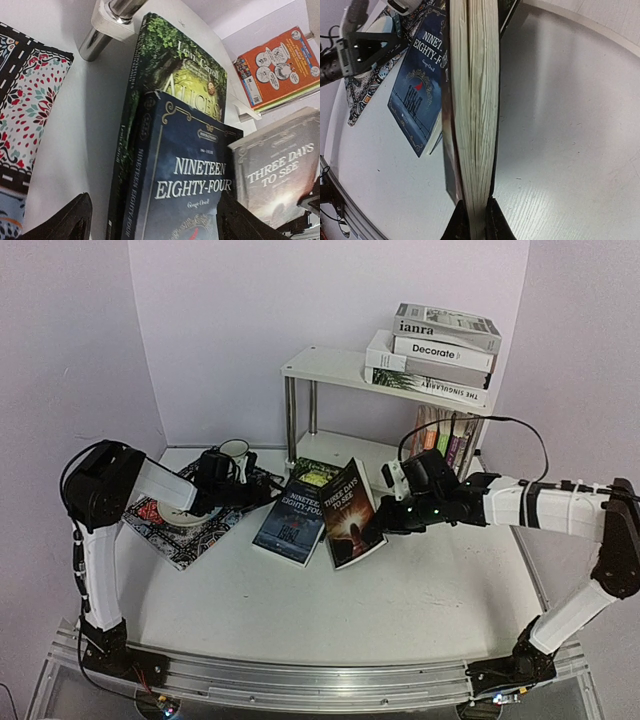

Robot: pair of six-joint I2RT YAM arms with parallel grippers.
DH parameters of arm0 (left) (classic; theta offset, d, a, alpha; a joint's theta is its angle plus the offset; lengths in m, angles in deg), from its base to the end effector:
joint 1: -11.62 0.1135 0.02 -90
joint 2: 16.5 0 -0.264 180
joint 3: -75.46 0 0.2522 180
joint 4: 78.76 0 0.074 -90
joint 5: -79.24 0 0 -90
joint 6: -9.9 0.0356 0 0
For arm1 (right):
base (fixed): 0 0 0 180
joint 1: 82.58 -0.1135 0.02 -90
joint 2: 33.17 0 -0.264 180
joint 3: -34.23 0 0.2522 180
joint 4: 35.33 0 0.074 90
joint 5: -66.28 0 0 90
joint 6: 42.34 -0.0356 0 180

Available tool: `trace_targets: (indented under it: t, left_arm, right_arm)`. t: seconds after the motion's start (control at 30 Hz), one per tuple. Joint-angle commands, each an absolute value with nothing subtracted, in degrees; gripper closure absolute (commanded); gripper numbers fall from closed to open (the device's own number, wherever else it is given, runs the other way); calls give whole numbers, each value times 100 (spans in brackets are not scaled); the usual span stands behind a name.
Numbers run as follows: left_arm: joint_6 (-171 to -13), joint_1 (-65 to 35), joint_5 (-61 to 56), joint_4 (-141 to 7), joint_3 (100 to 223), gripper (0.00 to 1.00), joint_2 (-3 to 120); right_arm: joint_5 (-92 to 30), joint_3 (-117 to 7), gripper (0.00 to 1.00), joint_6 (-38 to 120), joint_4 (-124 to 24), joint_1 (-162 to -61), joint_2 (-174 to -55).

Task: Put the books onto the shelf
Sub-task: Pick up the book at the center of the board.

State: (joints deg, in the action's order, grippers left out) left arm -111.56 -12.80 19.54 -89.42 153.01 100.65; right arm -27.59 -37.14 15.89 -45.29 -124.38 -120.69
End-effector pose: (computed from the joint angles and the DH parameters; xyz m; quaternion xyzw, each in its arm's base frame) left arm 0.3809 -0.1927 0.1370 0.0815 0.8380 -0.4286 0.3277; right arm 0.2587 0.2345 0.2589 -0.0919 0.8433 0.3396 0.4064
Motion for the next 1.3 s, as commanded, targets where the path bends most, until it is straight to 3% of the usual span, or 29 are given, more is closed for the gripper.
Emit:
trace_targets:
  t: [0.0,0.43,0.57,0.73,0.83,1.27]
  left_arm:
    - [-11147,-1282,2014,-9054,16019,14,10566]
    - [-11333,-1390,3322,-9057,17103,22,11534]
    - [-11354,-1388,3523,-9057,17017,44,11414]
    - [-11489,-1387,3696,-9060,16608,84,11027]
    - [-11491,-1387,3729,-9057,16125,98,10562]
    - [-11840,-1387,4394,-9041,13777,100,8592]
  right_arm:
    - [-2372,-3577,100,1829,-4470,-12407,-11350]
    - [-2210,-3431,100,1964,-4504,-12406,-10906]
    - [-2212,-3437,100,1972,-4504,-12404,-10844]
    - [-2243,-3396,100,1936,-4504,-12407,-10730]
    - [-2277,-3342,100,1887,-4504,-12410,-10668]
    - [-2301,-3323,100,2014,-4582,-12407,-10465]
